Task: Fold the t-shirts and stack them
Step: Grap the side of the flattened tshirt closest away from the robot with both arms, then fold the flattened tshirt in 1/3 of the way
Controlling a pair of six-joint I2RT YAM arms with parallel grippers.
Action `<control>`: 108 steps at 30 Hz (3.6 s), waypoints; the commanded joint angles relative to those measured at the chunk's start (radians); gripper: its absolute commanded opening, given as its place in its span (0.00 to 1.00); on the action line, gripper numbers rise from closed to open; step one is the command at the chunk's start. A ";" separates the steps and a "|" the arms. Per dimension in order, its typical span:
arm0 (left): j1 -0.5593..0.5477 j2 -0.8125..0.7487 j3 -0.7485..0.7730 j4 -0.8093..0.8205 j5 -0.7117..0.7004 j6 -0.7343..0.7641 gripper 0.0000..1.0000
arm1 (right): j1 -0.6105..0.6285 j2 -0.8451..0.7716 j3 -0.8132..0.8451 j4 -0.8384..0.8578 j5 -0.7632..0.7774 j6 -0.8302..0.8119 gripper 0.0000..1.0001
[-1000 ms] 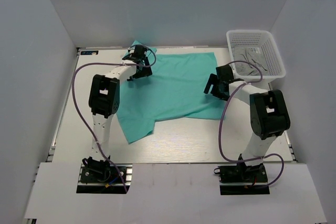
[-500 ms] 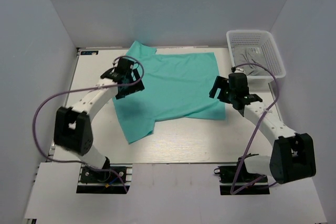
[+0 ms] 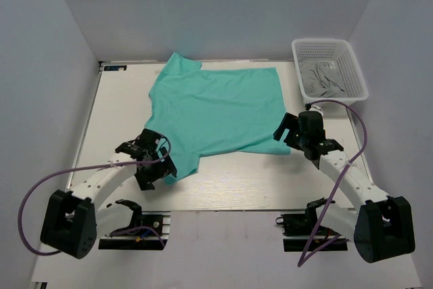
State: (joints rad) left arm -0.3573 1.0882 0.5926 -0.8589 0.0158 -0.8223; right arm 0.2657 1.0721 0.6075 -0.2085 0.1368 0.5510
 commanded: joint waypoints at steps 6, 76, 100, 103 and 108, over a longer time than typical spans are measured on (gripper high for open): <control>-0.006 0.203 -0.021 0.173 0.016 -0.017 0.68 | -0.005 -0.009 -0.011 0.000 0.044 0.027 0.90; 0.038 0.663 0.969 0.089 -0.306 0.018 0.00 | -0.025 0.440 0.501 -0.348 0.222 0.036 0.00; 0.086 1.239 1.620 0.103 -0.275 0.218 0.99 | -0.085 0.810 0.885 -0.360 0.169 -0.045 0.25; 0.095 1.276 1.776 0.015 -0.286 0.227 1.00 | -0.071 0.755 0.881 -0.312 0.138 -0.080 0.56; 0.095 1.028 1.379 0.191 -0.229 0.248 1.00 | -0.069 0.550 0.668 -0.206 0.055 -0.097 0.90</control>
State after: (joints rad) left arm -0.2672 2.3184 2.1151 -0.7231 -0.2607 -0.6037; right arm 0.1936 1.7428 1.3487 -0.4744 0.2527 0.4820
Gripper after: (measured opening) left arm 0.995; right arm 0.898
